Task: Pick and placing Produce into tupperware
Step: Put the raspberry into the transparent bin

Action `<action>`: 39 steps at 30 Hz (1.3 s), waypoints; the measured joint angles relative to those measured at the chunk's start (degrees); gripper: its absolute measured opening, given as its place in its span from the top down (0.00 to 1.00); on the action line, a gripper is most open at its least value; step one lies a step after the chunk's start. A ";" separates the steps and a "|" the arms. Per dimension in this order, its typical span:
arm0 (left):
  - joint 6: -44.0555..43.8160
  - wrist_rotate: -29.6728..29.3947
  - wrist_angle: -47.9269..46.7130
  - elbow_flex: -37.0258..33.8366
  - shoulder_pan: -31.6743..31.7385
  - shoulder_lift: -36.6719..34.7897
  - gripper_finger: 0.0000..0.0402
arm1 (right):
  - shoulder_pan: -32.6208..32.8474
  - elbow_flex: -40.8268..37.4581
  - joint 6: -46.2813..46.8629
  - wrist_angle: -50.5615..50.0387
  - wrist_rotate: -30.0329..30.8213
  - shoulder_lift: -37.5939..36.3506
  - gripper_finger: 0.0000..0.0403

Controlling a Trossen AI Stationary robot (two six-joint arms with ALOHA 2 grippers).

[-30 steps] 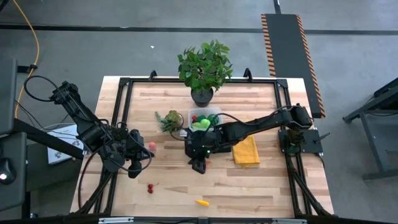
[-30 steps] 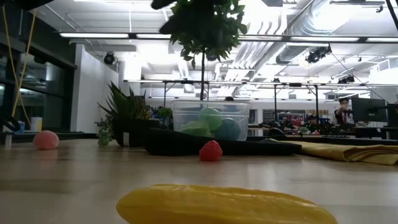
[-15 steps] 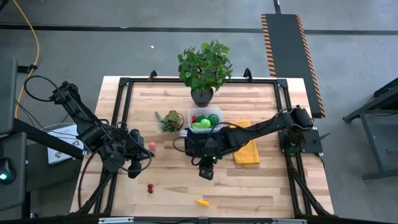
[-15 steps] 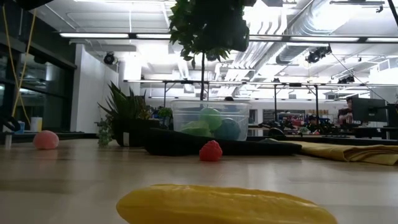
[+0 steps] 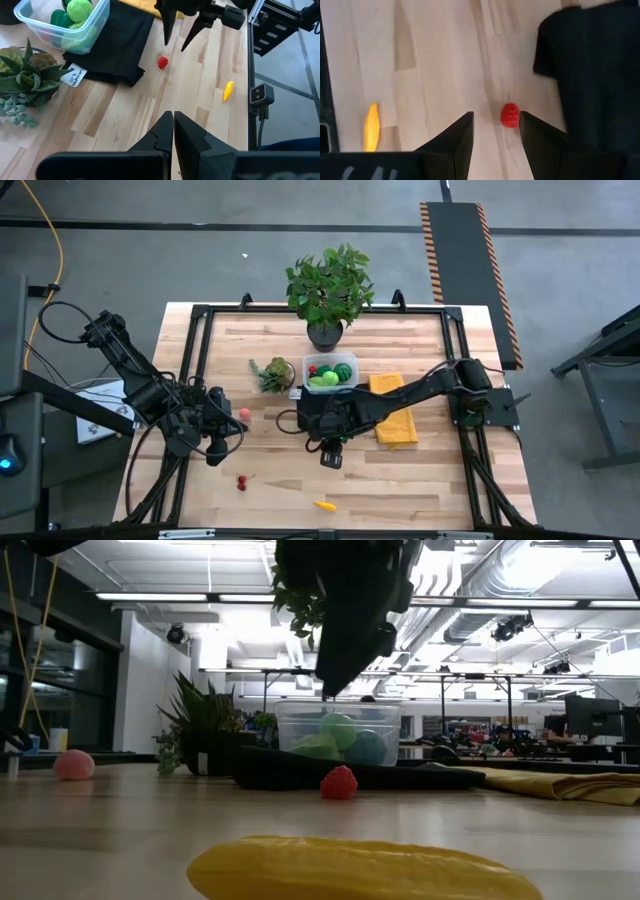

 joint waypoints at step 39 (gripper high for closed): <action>0.22 -0.76 -1.49 0.00 0.00 -0.01 0.99 | 0.70 0.00 -4.78 0.75 2.21 5.96 0.63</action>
